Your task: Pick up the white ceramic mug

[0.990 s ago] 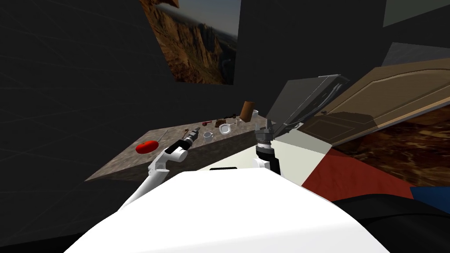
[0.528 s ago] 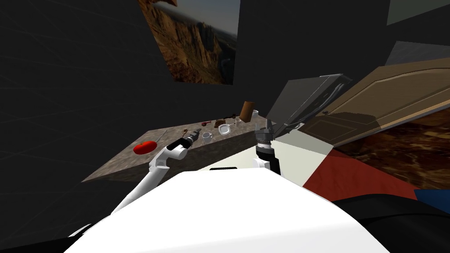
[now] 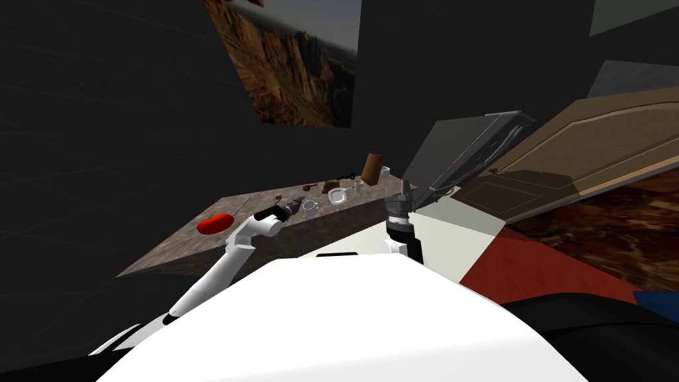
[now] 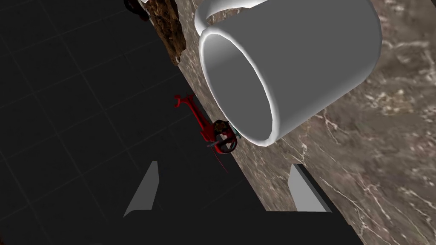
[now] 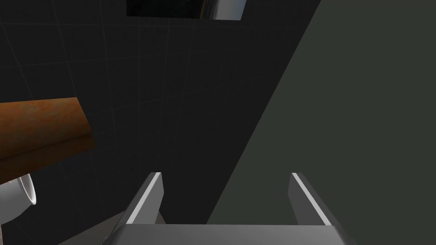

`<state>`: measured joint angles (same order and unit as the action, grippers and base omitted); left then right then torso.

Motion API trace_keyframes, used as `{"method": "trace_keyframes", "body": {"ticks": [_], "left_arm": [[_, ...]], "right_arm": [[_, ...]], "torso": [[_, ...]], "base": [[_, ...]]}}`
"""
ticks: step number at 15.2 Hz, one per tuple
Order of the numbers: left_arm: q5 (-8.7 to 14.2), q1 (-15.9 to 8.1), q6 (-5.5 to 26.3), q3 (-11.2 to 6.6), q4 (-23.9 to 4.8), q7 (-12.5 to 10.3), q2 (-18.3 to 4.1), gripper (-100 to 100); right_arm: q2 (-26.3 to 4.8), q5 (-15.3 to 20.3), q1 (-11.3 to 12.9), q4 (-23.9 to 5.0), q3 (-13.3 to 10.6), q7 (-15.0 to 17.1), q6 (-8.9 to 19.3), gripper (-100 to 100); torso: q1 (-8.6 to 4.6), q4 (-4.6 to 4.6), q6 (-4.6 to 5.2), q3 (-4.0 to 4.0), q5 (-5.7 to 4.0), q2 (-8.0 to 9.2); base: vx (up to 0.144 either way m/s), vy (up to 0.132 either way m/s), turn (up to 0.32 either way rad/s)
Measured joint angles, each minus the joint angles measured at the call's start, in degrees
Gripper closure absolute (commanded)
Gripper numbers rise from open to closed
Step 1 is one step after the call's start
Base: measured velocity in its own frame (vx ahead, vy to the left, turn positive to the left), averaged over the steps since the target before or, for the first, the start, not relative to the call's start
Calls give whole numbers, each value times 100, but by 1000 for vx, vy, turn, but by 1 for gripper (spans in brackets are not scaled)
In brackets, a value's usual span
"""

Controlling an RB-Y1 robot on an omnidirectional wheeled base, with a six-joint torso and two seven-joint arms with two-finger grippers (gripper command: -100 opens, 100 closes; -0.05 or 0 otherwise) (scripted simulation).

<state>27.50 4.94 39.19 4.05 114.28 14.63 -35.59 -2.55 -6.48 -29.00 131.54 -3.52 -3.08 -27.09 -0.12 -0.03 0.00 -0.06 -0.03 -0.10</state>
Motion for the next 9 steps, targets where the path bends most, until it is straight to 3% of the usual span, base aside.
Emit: {"method": "trace_keyframes", "body": {"ticks": [9], "left_arm": [[462, -380, 991, 98, -223, 167, -335, -100]], "right_arm": [[0, 0, 0, 0, 0, 0, 0, 0]], "torso": [[-2, 0, 1, -1, 0, -3]], "base": [[26, -35, 13]]}}
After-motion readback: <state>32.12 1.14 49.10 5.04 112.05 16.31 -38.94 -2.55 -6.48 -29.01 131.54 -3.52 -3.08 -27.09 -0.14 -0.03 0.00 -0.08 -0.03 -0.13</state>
